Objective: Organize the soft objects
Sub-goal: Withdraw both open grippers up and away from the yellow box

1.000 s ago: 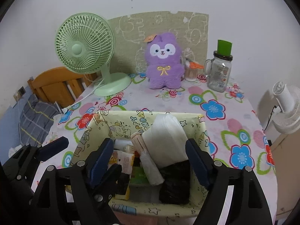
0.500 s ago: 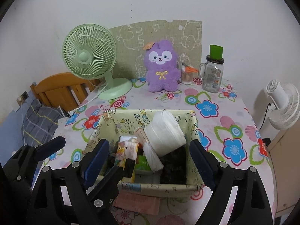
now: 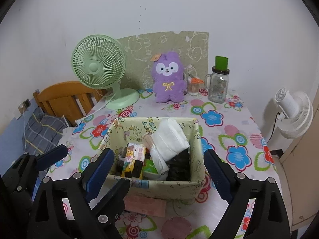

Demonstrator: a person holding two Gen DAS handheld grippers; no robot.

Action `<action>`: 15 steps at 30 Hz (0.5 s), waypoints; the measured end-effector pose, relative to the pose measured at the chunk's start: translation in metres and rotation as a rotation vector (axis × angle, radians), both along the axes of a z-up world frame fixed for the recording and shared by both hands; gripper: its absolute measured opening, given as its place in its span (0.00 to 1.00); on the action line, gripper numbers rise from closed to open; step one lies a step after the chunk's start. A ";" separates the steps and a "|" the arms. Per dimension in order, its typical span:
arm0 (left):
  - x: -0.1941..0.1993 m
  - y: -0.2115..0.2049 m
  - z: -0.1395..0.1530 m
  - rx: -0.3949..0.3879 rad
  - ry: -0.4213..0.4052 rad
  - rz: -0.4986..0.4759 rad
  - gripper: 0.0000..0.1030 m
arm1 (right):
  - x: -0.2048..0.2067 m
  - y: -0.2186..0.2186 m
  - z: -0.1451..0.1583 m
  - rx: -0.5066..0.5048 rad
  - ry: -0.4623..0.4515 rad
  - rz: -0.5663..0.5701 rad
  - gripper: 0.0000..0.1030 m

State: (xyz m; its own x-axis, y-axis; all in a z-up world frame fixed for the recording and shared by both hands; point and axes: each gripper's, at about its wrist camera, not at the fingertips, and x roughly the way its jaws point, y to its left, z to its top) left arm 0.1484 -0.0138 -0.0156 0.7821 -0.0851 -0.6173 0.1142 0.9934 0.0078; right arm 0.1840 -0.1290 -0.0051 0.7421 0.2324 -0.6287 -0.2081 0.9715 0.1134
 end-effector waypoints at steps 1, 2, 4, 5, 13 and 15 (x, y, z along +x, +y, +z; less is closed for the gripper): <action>-0.002 -0.001 0.000 0.004 -0.001 -0.002 1.00 | -0.003 -0.001 0.001 -0.003 -0.004 -0.004 0.92; -0.004 -0.002 0.001 0.007 -0.003 -0.004 1.00 | -0.005 -0.002 0.001 -0.005 -0.006 -0.007 0.92; -0.008 -0.004 0.001 0.011 -0.005 -0.006 1.00 | -0.009 -0.004 0.002 -0.007 -0.007 -0.011 0.93; -0.010 -0.004 0.002 0.011 -0.007 -0.008 1.00 | -0.011 -0.004 0.002 -0.008 -0.008 -0.013 0.93; -0.027 -0.007 0.005 0.007 -0.021 -0.011 1.00 | -0.032 -0.007 0.010 -0.024 -0.045 -0.028 0.94; -0.031 -0.007 0.007 0.005 -0.025 -0.012 1.00 | -0.038 -0.009 0.011 -0.025 -0.052 -0.036 0.95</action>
